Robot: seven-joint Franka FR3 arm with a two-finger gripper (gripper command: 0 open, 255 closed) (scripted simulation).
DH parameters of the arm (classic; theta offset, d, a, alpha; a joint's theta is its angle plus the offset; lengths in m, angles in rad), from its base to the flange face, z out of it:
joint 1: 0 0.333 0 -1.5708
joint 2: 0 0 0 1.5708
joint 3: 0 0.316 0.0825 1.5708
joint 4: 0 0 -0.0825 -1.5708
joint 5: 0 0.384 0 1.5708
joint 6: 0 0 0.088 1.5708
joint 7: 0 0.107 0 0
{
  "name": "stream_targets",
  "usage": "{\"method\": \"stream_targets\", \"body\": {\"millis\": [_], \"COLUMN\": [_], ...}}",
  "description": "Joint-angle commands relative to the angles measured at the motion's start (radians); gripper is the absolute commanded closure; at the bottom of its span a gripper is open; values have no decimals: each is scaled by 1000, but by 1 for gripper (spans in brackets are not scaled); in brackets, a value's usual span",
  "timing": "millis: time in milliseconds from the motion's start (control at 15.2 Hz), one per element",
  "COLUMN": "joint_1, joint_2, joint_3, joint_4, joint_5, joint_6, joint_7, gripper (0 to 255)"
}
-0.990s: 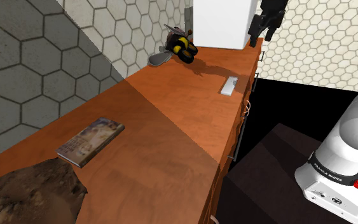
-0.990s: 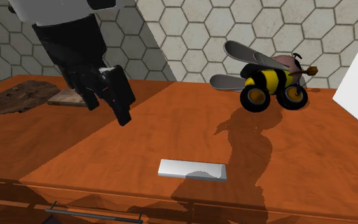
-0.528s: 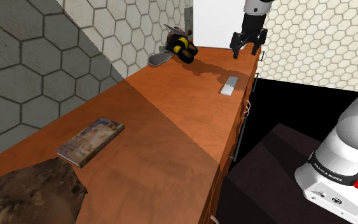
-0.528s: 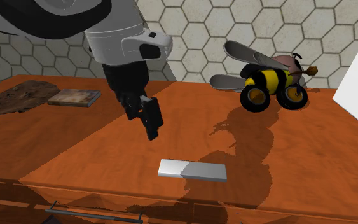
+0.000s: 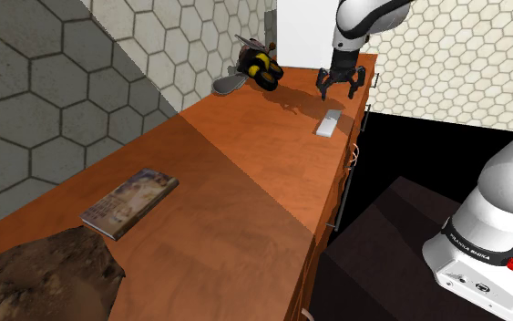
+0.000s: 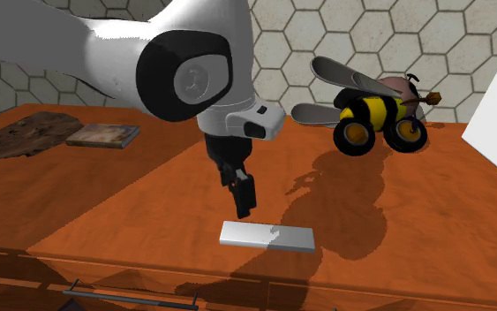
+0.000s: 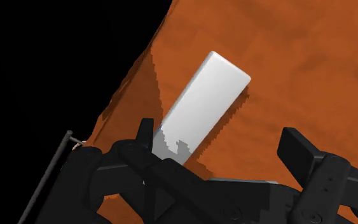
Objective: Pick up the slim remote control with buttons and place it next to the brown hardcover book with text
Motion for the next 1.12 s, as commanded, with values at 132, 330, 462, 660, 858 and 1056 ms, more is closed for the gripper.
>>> {"method": "stream_targets", "body": {"millis": [132,330,462,660,858,1056], "joint_1": [-26,-43,-49,-49,-49,-49], "joint_2": [134,235,274,295,318,331], "joint_3": [-16,-31,-38,-37,-37,-36], "joint_4": [45,82,98,81,66,59], "joint_5": [20,40,50,53,56,58], "joint_6": [67,114,131,169,207,227], "joint_7": [105,176,202,200,198,196], "gripper": [0,0,0,0,0,0]}}
